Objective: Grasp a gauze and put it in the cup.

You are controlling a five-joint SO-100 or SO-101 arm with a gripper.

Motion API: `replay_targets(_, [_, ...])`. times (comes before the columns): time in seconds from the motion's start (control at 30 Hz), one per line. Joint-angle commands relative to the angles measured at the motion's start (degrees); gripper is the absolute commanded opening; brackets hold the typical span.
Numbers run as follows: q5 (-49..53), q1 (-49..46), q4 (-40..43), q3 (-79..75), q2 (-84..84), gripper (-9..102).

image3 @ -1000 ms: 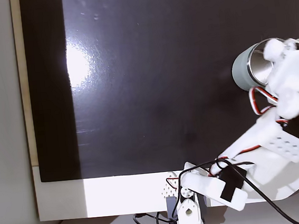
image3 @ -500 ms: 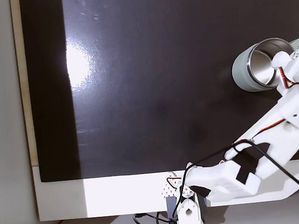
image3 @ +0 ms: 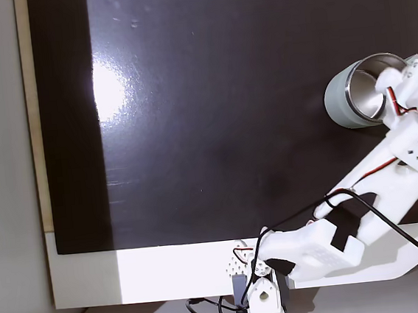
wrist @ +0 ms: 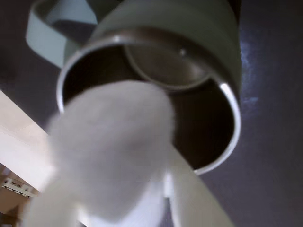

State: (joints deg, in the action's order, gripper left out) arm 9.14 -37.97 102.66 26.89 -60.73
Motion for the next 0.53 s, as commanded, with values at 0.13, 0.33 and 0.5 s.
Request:
replay_targets(0.13, [1.32, 0.62, 0.44, -0.44, -0.88, 37])
replay_targets(0.33, [1.76, 0.26, 0.44, -0.79, -0.88, 37])
replay_targets(0.5, [1.76, 0.18, 0.44, -0.79, -0.88, 37])
